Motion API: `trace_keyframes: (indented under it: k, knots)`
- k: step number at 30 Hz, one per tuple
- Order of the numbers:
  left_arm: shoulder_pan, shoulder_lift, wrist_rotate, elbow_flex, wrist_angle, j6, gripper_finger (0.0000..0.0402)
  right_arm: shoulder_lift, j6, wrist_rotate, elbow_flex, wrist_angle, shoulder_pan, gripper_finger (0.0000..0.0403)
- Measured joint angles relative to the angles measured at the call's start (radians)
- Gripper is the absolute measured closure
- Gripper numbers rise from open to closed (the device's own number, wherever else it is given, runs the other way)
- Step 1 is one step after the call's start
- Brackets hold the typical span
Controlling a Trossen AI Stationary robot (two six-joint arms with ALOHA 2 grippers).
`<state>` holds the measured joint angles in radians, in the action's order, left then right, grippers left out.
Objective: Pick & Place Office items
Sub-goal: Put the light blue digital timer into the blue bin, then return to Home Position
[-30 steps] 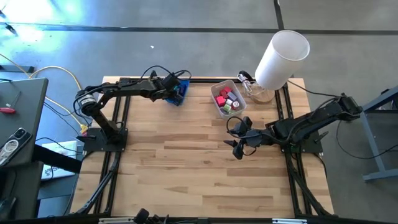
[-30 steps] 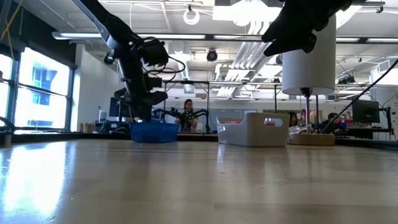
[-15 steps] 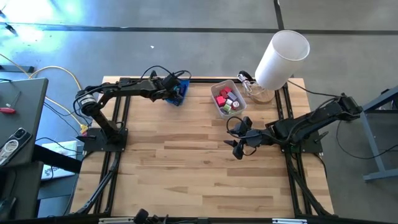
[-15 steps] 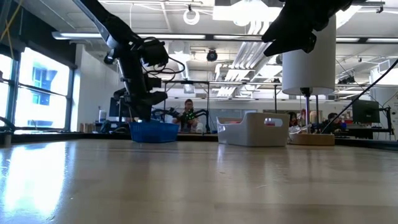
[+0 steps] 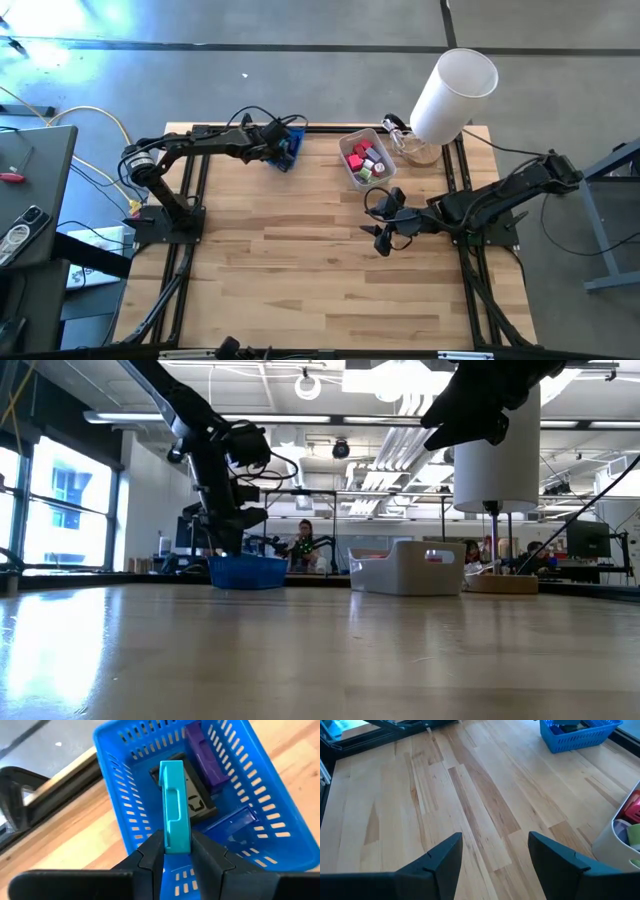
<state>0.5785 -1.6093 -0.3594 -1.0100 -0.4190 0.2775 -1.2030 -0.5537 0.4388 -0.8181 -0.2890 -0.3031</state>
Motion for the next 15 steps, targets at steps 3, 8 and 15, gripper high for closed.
trace_keyframes:
  k: [3,8,15]
  knots:
    - [0.001,0.0,0.035,0.0,0.0,0.0,0.0307,0.0,0.0,0.0,0.0,0.0,0.0,0.0188]
    - [0.004,0.0,0.057,0.0,-0.002,-0.015,0.0265,0.0,-0.002,0.0,0.0,0.0,0.0,0.0188]
    - [-0.008,0.0,0.055,0.0,-0.003,-0.045,0.0216,0.0,-0.003,-0.002,0.0,0.0,0.0,0.0188]
